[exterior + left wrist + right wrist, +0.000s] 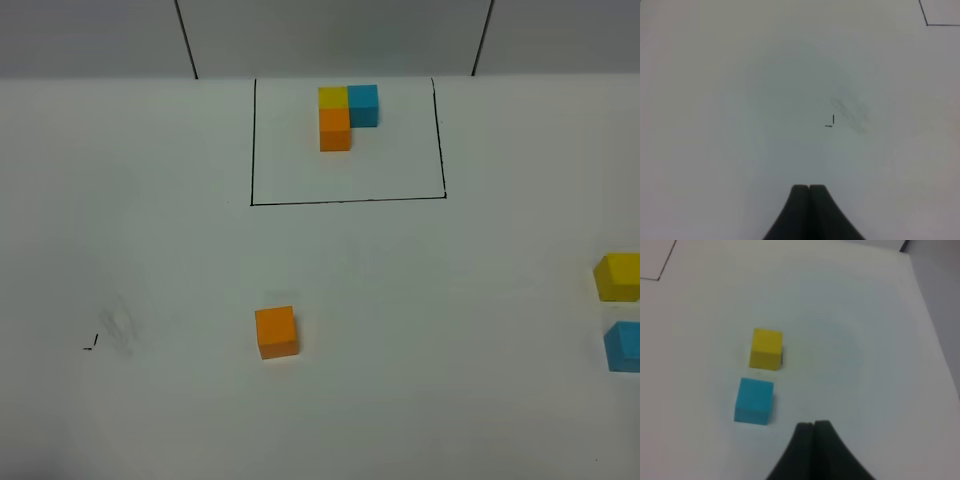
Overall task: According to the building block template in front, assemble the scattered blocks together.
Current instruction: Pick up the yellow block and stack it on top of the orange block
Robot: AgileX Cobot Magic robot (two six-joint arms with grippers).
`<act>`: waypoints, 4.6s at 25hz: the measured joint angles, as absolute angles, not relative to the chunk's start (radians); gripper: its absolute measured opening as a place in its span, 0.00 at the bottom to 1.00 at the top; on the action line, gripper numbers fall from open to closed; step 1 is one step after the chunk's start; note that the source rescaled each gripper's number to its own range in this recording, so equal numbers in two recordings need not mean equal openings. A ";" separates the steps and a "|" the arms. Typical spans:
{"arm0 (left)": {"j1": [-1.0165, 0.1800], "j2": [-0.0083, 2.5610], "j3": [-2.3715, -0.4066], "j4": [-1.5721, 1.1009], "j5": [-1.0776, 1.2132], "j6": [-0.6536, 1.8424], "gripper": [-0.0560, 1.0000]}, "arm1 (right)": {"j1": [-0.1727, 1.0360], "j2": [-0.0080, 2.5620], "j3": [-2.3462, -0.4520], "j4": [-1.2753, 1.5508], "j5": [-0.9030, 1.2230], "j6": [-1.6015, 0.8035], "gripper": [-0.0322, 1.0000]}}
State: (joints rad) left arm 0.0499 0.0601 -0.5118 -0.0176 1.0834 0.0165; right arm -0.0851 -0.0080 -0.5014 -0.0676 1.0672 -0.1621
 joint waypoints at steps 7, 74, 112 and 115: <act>0.050 0.060 -0.512 -0.018 1.083 0.018 0.05 | -0.085 -0.008 -0.501 -0.068 1.067 -0.162 0.03; 0.050 0.060 -0.512 -0.018 1.083 0.019 0.05 | -0.085 -0.008 -0.501 -0.068 1.067 -0.162 0.03; 0.050 0.060 -0.512 -0.018 1.086 0.019 0.05 | -0.085 0.081 -0.557 -0.075 1.049 -0.200 0.97; 0.050 0.060 -0.512 -0.019 1.086 0.019 0.05 | -0.085 0.192 -0.597 -0.086 1.034 -0.200 0.97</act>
State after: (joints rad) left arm 0.0499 0.0601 -0.5118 -0.0188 1.0857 0.0188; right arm -0.0851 0.1915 -0.5975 -0.0855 1.0338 -0.2001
